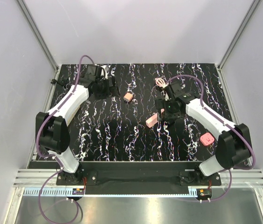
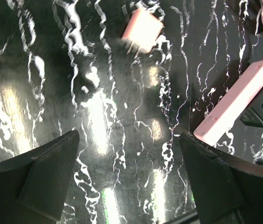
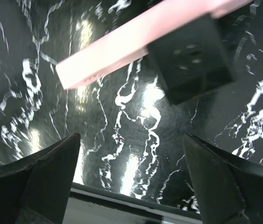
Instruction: Insert the plug
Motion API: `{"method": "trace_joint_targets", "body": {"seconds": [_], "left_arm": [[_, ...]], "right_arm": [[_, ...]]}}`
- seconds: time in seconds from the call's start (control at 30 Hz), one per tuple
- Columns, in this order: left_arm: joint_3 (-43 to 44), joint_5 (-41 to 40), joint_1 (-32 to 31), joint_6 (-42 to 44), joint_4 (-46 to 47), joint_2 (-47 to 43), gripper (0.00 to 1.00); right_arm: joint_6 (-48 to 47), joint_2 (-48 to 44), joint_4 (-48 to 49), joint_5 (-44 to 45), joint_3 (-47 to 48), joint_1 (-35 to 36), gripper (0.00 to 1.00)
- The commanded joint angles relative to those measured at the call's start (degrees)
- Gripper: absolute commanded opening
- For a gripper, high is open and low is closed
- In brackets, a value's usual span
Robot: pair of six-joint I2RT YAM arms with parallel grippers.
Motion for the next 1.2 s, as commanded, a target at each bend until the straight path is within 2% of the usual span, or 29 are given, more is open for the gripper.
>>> {"method": "trace_joint_targets", "body": {"seconds": [0.0,0.2,0.33,0.43,0.6,0.73,0.87,0.97,1.1,1.17], "left_arm": [[6.1,-5.5,-2.8,4.6,-0.2,4.8,0.89],[16.7,-13.2,-8.0,11.8,-1.2,14.6,0.84],[22.0,-13.8,-8.7,15.7,-1.7,21.8,0.77],[26.1,-13.7,-8.8,17.6,-1.9,26.6,0.78],[32.6,-14.4,-8.8,20.0,-2.6,34.1,0.86],[37.0,-14.8,-9.0,20.7,-5.7,38.7,0.86],[39.2,-15.0,-10.0,21.0,-5.8,41.1,0.83],[39.2,-16.4,-11.5,21.4,-5.7,41.6,0.75],[37.1,-19.7,-13.1,21.4,-5.6,40.1,0.33],[34.4,-21.9,-13.8,20.8,-5.3,36.8,0.20]], "right_arm": [[5.0,-4.6,5.0,3.3,-1.3,-2.2,1.00],[3.4,-5.4,5.6,-0.5,-3.0,-4.2,1.00],[2.6,-8.9,6.1,-2.1,-4.6,-4.9,1.00],[2.3,-11.3,7.1,-3.4,-5.5,-5.3,1.00],[5.2,-13.5,12.2,-7.4,-7.5,-5.5,0.97],[8.3,-14.1,17.7,-11.4,-12.0,-5.5,0.96],[7.9,-12.6,20.2,-11.1,-12.9,-5.4,0.97],[7.5,-11.2,20.5,-10.8,-12.5,-5.4,0.97],[7.5,-10.4,21.0,-11.1,-12.7,-5.5,0.97],[7.6,-10.2,21.0,-11.6,-12.1,-5.5,0.97]]}}
